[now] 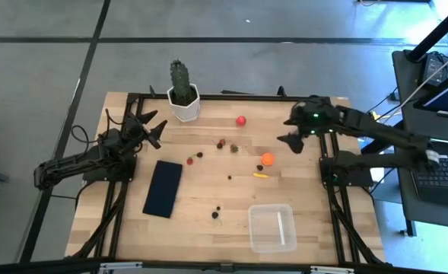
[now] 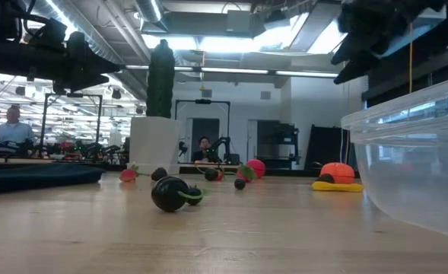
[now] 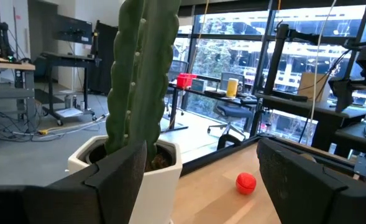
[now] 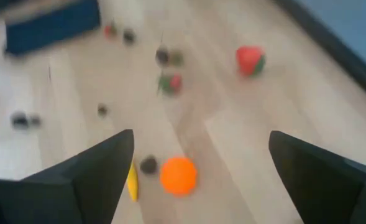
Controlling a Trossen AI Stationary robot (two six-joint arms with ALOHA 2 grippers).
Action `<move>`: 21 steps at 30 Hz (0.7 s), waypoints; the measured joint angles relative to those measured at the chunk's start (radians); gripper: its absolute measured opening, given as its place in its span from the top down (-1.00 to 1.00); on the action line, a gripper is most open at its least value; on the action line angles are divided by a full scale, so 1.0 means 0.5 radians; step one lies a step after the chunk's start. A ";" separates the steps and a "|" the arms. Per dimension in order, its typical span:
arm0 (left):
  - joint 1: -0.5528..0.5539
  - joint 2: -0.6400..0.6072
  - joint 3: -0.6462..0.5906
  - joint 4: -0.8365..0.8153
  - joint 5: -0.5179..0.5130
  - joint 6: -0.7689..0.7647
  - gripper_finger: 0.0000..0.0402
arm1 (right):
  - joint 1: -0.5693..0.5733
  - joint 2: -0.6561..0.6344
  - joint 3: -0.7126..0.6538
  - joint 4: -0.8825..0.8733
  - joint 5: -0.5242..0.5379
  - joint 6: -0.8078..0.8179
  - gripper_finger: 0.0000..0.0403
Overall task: Pick and placing Produce into tupperware
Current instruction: Put the pumpkin into the transparent bin
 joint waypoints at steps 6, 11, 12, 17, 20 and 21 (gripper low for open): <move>0.000 0.000 0.000 -0.001 0.000 0.001 -0.48 | 0.224 0.374 0.116 -0.108 0.000 -0.132 -0.85; -0.001 0.000 0.000 -0.002 0.000 0.001 -0.48 | 0.419 0.663 0.058 -0.113 0.189 -0.174 -0.85; 0.000 0.000 0.000 -0.003 0.000 0.001 -0.48 | 0.453 0.719 0.053 -0.117 0.269 -0.189 -0.85; -0.001 0.000 0.000 -0.004 0.000 0.001 -0.48 | 0.568 0.952 0.050 -0.066 0.382 -0.198 -0.85; -0.001 0.000 0.000 -0.031 0.001 0.001 -0.48 | 0.629 1.048 0.050 -0.047 0.380 -0.228 -0.85; 0.000 0.000 0.000 -0.050 0.000 0.002 -0.48 | 0.644 1.078 0.050 -0.035 0.379 -0.236 -0.85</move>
